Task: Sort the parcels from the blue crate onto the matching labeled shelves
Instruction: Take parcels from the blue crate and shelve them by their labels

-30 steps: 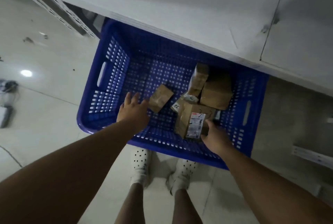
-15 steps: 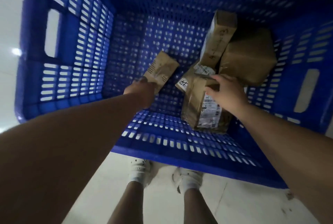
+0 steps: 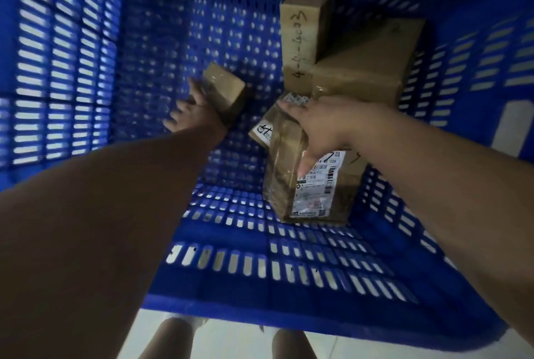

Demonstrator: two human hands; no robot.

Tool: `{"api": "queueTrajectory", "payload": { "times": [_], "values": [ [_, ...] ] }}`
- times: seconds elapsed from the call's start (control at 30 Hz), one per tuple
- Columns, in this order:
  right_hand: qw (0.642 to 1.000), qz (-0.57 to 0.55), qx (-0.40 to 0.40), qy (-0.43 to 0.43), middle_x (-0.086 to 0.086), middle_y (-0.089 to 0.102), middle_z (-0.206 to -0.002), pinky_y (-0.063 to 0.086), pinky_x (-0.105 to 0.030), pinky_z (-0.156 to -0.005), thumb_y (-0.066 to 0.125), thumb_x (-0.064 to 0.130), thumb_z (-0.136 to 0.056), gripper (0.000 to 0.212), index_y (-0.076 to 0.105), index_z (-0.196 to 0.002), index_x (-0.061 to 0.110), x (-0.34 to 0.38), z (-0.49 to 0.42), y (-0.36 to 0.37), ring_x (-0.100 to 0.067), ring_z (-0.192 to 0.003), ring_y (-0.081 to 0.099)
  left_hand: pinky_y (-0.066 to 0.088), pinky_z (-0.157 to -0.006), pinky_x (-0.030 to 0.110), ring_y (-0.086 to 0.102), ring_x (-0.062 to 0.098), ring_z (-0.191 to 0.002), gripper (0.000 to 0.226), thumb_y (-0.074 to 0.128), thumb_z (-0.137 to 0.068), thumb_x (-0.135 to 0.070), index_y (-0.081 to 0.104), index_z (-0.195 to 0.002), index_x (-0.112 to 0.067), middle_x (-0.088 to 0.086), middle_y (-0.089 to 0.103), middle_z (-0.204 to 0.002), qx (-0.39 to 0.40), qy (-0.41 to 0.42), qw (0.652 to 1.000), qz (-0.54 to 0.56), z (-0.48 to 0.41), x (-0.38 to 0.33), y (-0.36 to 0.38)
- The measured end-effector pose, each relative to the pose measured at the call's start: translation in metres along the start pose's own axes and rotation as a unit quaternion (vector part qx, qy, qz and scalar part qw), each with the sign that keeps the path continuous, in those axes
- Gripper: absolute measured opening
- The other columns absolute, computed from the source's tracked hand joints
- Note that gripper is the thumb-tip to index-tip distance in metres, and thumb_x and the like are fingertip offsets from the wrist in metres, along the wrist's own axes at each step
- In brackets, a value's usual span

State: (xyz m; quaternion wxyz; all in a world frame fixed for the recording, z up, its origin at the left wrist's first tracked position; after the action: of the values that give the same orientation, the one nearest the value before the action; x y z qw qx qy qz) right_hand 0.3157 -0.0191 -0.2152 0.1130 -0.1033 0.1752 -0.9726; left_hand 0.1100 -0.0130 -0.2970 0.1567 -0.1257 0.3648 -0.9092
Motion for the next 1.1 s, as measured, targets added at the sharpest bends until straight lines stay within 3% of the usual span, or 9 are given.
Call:
{"api": "queueTrajectory", "payload": {
  "times": [0.13, 0.27, 0.37, 0.47, 0.7, 0.83, 0.93, 1.03, 1.1],
  "values": [
    [0.982, -0.162, 0.095, 0.006, -0.005, 0.007, -0.163, 0.038, -0.045, -0.104, 0.087, 0.048, -0.057, 0.136, -0.012, -0.150, 0.044, -0.001, -0.016, -0.004, -0.032, -0.144, 0.025, 0.044, -0.101, 0.041, 0.050, 0.033, -0.121, 0.103, 0.077, -0.060, -0.054, 0.029, -0.142, -0.013, 0.018, 0.044, -0.137, 0.057, -0.016, 0.983, 0.175, -0.002, 0.012, 0.000],
    [0.975, -0.173, 0.142, 0.017, -0.004, 0.000, -0.163, 0.025, -0.056, -0.113, 0.090, 0.043, -0.055, 0.135, -0.007, -0.150, 0.044, -0.002, -0.014, -0.010, -0.033, -0.148, 0.009, 0.054, -0.055, 0.021, 0.067, 0.012, -0.066, 0.036, 0.065, -0.088, -0.032, 0.061, -0.113, -0.007, 0.013, 0.067, -0.108, 0.218, 0.011, 0.842, 0.493, 0.028, 0.014, -0.012],
    [0.986, -0.090, 0.139, 0.030, -0.006, -0.001, -0.163, 0.023, -0.053, -0.115, 0.090, 0.048, -0.050, 0.146, -0.015, -0.151, 0.034, 0.002, 0.003, -0.021, -0.032, -0.148, 0.009, 0.055, -0.075, 0.035, 0.068, 0.019, -0.075, 0.028, 0.059, -0.091, -0.034, 0.064, -0.105, -0.011, 0.011, 0.070, -0.101, 0.322, -0.015, 0.720, 0.615, 0.054, 0.028, -0.033],
    [0.993, -0.077, 0.079, 0.038, -0.005, 0.008, -0.162, 0.029, -0.045, -0.115, 0.086, 0.056, -0.051, 0.144, -0.009, -0.154, 0.023, 0.003, 0.030, -0.027, -0.028, -0.145, 0.019, 0.054, -0.075, 0.034, 0.069, 0.023, -0.084, 0.036, 0.049, -0.091, -0.042, 0.064, -0.110, -0.015, 0.009, 0.071, -0.102, 0.367, -0.035, 0.620, 0.693, 0.079, 0.039, -0.061],
    [0.988, -0.120, -0.086, 0.042, -0.006, 0.010, -0.159, 0.026, -0.039, -0.114, 0.079, 0.066, -0.057, 0.135, 0.000, -0.155, 0.017, 0.023, 0.104, -0.040, -0.028, -0.144, 0.013, 0.036, -0.105, 0.052, 0.053, 0.035, -0.121, 0.057, 0.050, -0.080, -0.051, 0.060, -0.127, -0.019, 0.013, 0.062, -0.128, 0.403, 0.031, 0.543, 0.736, 0.133, 0.062, -0.113],
    [0.977, -0.176, -0.118, 0.030, -0.002, 0.011, -0.157, 0.033, -0.035, -0.107, 0.081, 0.066, -0.055, 0.135, 0.001, -0.154, 0.021, 0.047, 0.139, -0.069, -0.026, -0.140, 0.026, 0.043, -0.098, 0.049, 0.058, 0.033, -0.111, 0.050, 0.050, -0.081, -0.047, 0.062, -0.120, -0.017, 0.013, 0.063, -0.123, 0.414, 0.048, 0.533, 0.737, 0.159, 0.067, -0.143],
    [0.979, -0.155, -0.129, 0.024, -0.007, 0.022, -0.151, 0.038, -0.035, -0.102, 0.079, 0.067, -0.055, 0.124, 0.015, -0.150, 0.020, 0.065, 0.167, -0.083, -0.027, -0.134, 0.035, 0.042, -0.095, 0.049, 0.058, 0.032, -0.105, 0.043, 0.045, -0.087, -0.037, 0.060, -0.121, -0.015, 0.015, 0.063, -0.120, 0.404, 0.081, 0.559, 0.720, 0.178, 0.068, -0.167],
    [0.981, -0.131, -0.141, 0.038, -0.011, 0.023, -0.150, 0.042, -0.037, -0.100, 0.077, 0.068, -0.057, 0.118, 0.020, -0.148, 0.019, 0.075, 0.204, -0.085, -0.029, -0.132, 0.037, 0.053, -0.075, 0.041, 0.066, 0.028, -0.091, 0.033, 0.037, -0.099, -0.026, 0.062, -0.118, -0.020, 0.011, 0.069, -0.108, 0.284, 0.142, 0.680, 0.661, 0.204, 0.067, -0.199],
    [0.978, -0.141, -0.146, 0.050, -0.011, 0.024, -0.149, 0.042, -0.038, -0.101, 0.075, 0.069, -0.057, 0.119, 0.016, -0.149, 0.022, 0.080, 0.228, -0.081, -0.031, -0.132, 0.037, 0.056, -0.075, 0.041, 0.069, 0.025, -0.091, 0.032, 0.038, -0.101, -0.034, 0.060, -0.121, -0.022, 0.008, 0.071, -0.107, 0.180, 0.192, 0.761, 0.593, 0.227, 0.066, -0.216]
  ]
}}
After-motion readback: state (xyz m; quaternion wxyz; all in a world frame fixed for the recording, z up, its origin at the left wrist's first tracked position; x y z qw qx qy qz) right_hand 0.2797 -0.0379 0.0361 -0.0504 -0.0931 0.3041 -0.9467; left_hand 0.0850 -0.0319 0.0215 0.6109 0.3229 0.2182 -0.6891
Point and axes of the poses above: each hand's wrist, its own z-axis away from the middle knuckle, its own y-axis out of the palm, x = y × z, the point moved 2 cm from there along -z, towards the middle knuckle
